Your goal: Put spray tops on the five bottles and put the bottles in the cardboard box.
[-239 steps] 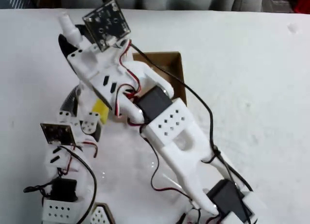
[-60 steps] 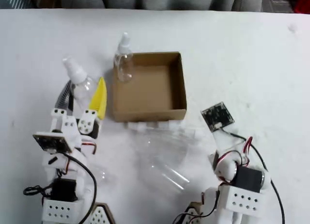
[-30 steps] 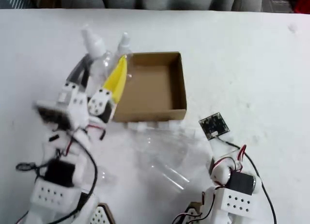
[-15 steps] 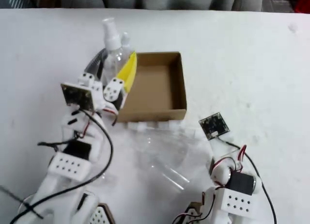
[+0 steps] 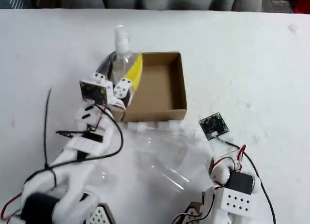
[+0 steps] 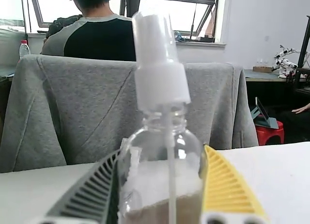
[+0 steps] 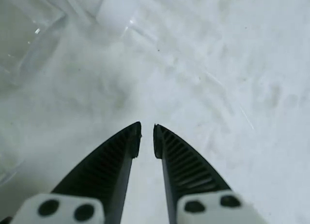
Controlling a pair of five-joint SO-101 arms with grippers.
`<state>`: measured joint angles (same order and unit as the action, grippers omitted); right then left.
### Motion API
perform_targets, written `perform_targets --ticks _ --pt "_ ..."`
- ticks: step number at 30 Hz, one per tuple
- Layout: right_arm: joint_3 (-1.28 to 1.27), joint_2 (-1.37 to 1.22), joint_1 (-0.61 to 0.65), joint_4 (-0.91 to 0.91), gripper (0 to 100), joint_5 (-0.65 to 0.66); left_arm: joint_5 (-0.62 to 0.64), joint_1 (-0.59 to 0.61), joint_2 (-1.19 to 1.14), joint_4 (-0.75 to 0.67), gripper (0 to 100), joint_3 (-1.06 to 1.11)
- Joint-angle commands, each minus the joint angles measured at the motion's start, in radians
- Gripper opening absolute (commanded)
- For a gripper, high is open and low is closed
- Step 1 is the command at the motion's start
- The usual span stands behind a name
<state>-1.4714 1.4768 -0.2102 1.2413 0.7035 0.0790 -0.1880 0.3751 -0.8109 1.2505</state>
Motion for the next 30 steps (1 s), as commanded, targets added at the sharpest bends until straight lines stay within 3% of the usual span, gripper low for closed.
perform_targets --ticks 1,9,16,21,26,30 --pt "0.008 -0.004 -0.007 -0.016 1.7 0.012 0.011 -0.004 -0.130 -0.184 2 -0.018" --pt "0.008 -0.004 -0.004 -0.016 1.7 0.012 0.011 -0.004 -0.398 -0.460 2 -0.031" --pt "0.008 -0.004 -0.001 -0.048 1.7 0.003 0.012 -0.005 -0.377 -0.466 2 -0.021" --pt "0.012 -0.004 0.073 -0.108 1.7 -0.057 0.014 -0.005 -0.213 -0.249 2 0.002" --pt "0.044 -0.002 0.189 -0.150 1.9 -0.098 0.021 0.024 0.045 0.123 2 0.000" --pt "0.052 -0.002 0.309 -0.202 2.0 -0.129 0.110 0.071 0.263 0.431 2 -0.031"
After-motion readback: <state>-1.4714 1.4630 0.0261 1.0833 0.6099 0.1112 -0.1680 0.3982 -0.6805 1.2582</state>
